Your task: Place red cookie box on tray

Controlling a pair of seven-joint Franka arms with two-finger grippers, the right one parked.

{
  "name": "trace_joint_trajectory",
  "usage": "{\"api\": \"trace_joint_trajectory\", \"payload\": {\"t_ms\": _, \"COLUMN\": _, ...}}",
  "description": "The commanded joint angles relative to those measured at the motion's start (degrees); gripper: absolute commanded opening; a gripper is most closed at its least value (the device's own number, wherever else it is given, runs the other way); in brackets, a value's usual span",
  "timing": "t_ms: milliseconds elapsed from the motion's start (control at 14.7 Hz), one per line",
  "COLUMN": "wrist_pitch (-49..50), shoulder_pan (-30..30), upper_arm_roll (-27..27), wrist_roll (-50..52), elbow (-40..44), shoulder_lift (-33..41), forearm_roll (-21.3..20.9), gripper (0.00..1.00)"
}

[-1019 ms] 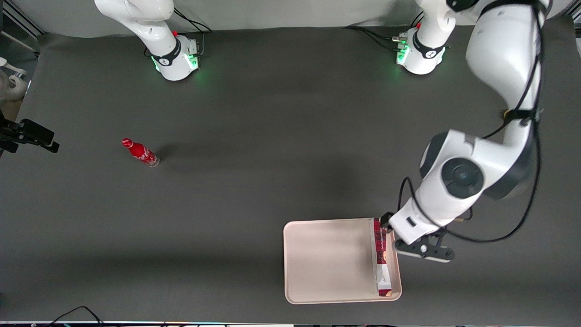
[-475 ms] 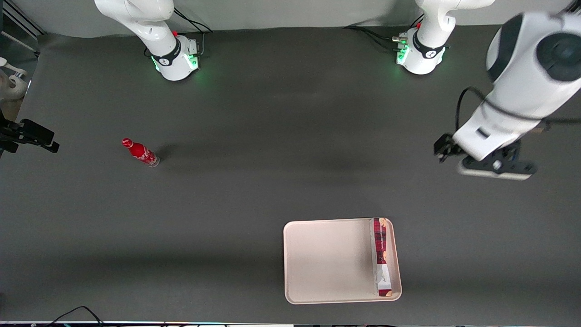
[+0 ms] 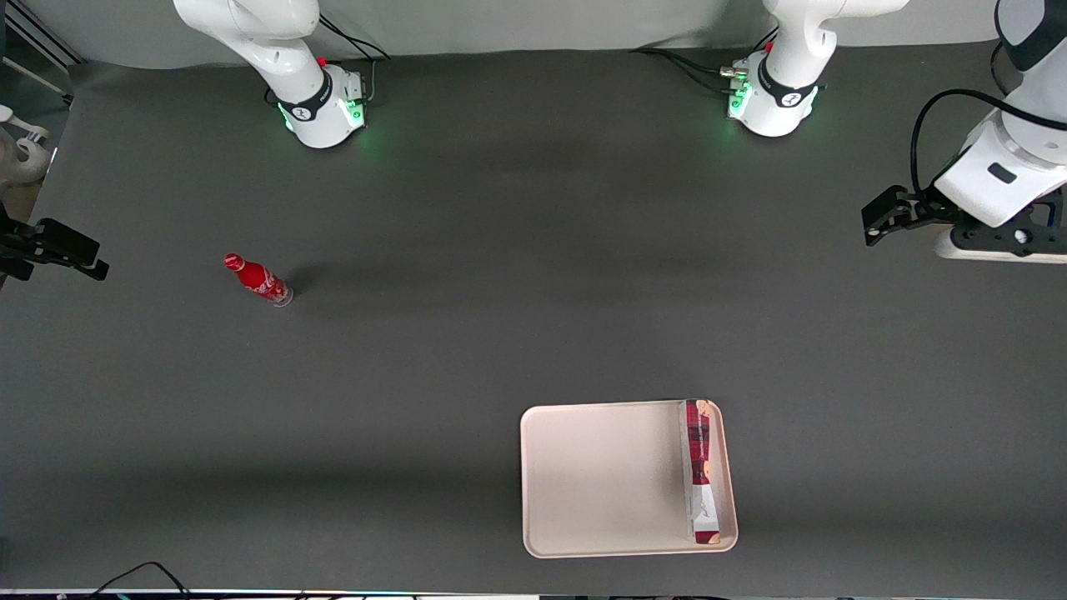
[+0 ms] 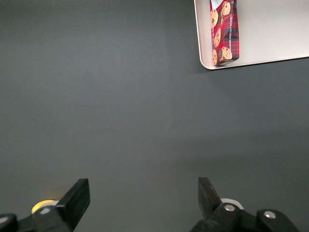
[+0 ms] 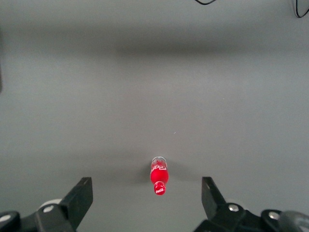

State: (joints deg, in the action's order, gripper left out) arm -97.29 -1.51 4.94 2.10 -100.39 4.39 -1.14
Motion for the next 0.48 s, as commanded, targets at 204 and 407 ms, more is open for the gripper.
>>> {"api": "trace_joint_trajectory", "payload": {"t_ms": 204, "wrist_pitch": 1.92, "shoulder_pan": -0.51, "upper_arm_roll": -0.55, "wrist_roll": -0.52, "elbow": 14.08, "shoulder_lift": -8.61, "forearm_roll": 0.0, "gripper": 1.0}}
{"api": "trace_joint_trajectory", "payload": {"t_ms": 407, "wrist_pitch": 1.23, "shoulder_pan": -0.6, "upper_arm_roll": -0.55, "wrist_roll": -0.7, "elbow": 14.08, "shoulder_lift": -8.79, "forearm_roll": -0.26, "gripper": 1.0}}
